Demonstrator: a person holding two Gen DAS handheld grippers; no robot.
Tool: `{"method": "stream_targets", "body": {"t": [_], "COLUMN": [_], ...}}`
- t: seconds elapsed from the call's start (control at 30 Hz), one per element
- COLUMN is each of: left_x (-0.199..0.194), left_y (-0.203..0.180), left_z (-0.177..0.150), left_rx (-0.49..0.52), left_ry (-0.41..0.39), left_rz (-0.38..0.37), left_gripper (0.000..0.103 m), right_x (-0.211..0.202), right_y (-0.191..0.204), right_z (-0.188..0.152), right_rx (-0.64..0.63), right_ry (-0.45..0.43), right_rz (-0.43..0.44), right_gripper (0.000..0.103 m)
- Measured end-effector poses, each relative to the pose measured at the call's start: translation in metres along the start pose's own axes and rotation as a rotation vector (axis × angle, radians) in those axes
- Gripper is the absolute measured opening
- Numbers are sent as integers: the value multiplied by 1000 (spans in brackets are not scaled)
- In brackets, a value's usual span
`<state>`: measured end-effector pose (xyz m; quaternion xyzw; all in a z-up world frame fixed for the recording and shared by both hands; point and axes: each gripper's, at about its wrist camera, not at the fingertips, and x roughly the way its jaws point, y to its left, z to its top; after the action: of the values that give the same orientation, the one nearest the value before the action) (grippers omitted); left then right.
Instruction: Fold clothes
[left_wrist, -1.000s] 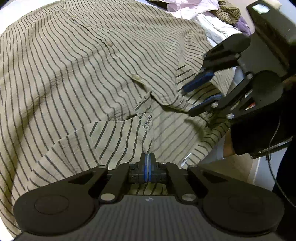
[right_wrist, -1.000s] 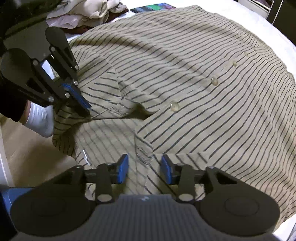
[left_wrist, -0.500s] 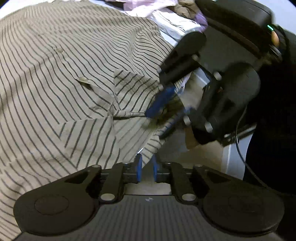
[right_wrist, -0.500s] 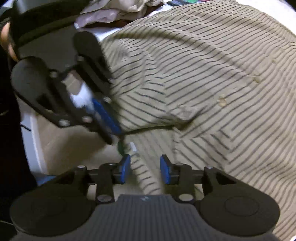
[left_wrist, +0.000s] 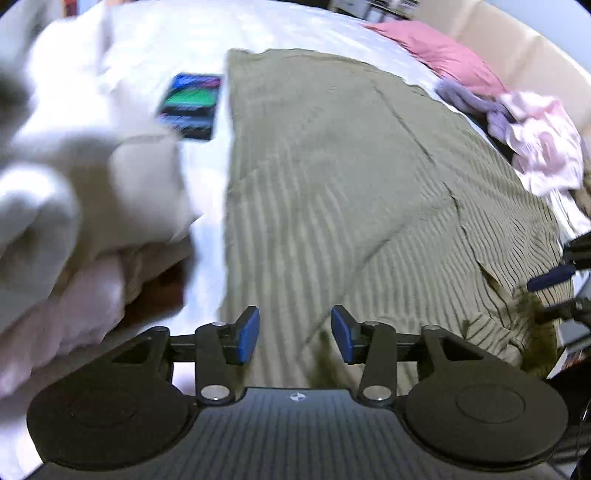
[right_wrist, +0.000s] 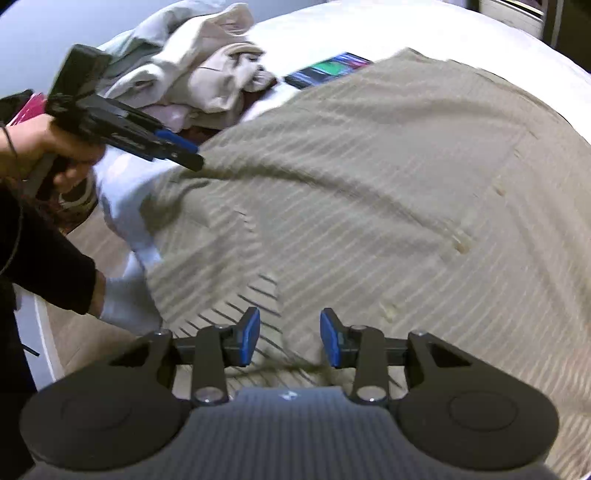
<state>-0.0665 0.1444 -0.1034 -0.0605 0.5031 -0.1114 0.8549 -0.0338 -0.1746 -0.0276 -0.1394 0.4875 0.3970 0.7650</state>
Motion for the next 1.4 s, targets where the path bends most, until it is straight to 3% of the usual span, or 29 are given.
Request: {"method": "stream_targets", "body": {"t": [0.1,0.23,0.27,0.37,0.43,0.67,0.9,1.07,1.13,1.17,1.2,1.37,1.4], "left_x": [2,10,13,19,13,-1,-2,-4,-1,0,1,-1,1], "left_y": [6,18,20,25,20,14,20,30,33,35,37,39,38], "left_z": [-5,-14,-15,-17,-13,-9,-44,-56,-58,-58,-57,-58,-58], "left_rx": [-21,-92,-120,-222,-225,-192,-172,-190,-195,-205,-213,-213,-214], "left_ry": [-8,24,35,59,30,24,23,31,34,38,52,58,60], "left_rz": [90,18,-34,-155,-158,-83,52,6,-36,-74,-95,-114,-118], "left_gripper": [56,57,54,4,4,5,44,45,39,14,2,2,2], "right_x": [5,10,12,13,12,3,44,105,127,138,148,187,192], "right_y": [14,22,22,22,21,17,41,51,53,55,56,69,70], "right_z": [13,22,23,24,25,61,136,181,194,201,207,214,213], "right_rx": [-26,-43,-46,-39,-30,9,0,78,132,158,183,180,171], "right_ry": [-4,-6,-4,0,-2,-59,-29,43,71,84,97,145,151], "right_rz": [17,30,29,13,0,-32,-69,-97,-114,-130,-146,-222,-230], "right_gripper": [40,40,40,40,40,47,61,62,62,62,63,63,57]}}
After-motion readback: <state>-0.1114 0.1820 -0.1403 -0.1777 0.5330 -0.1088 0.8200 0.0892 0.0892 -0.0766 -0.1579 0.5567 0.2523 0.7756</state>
